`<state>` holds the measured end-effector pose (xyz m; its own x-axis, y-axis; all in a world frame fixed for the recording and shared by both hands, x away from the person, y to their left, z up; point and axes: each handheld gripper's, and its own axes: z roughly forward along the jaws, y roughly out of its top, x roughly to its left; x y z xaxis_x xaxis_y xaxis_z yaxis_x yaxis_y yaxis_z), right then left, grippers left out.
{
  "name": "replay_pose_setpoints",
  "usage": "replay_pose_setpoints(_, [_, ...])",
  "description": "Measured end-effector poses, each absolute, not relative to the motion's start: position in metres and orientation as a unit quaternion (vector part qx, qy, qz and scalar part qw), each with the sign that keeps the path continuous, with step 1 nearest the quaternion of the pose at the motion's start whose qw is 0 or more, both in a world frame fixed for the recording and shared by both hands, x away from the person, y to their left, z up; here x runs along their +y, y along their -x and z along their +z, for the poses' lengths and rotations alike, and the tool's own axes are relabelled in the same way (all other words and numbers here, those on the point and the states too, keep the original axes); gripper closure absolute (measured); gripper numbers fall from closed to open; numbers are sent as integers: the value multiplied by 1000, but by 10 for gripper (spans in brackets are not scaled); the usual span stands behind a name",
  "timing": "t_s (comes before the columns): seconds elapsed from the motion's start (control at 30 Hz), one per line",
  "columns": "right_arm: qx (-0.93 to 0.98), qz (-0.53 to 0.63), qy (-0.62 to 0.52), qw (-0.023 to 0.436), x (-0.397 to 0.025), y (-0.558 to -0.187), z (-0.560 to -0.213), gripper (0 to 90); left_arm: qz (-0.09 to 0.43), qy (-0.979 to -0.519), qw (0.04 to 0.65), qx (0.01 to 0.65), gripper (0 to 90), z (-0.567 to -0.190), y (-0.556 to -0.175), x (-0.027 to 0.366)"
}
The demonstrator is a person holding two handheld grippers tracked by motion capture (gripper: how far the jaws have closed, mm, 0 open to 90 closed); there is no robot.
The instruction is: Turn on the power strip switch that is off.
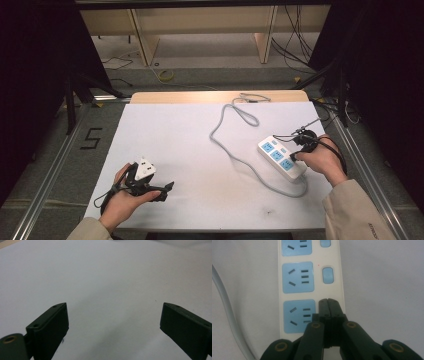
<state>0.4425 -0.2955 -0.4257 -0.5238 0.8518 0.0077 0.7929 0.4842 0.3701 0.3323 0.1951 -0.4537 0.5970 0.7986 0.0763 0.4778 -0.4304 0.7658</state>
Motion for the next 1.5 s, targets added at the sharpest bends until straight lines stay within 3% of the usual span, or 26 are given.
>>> replay_pose_setpoints(1.5, [854, 154, -489, 93, -293, -446, -428, 900, 220, -816, 364, 392, 80, -454, -332, 194])
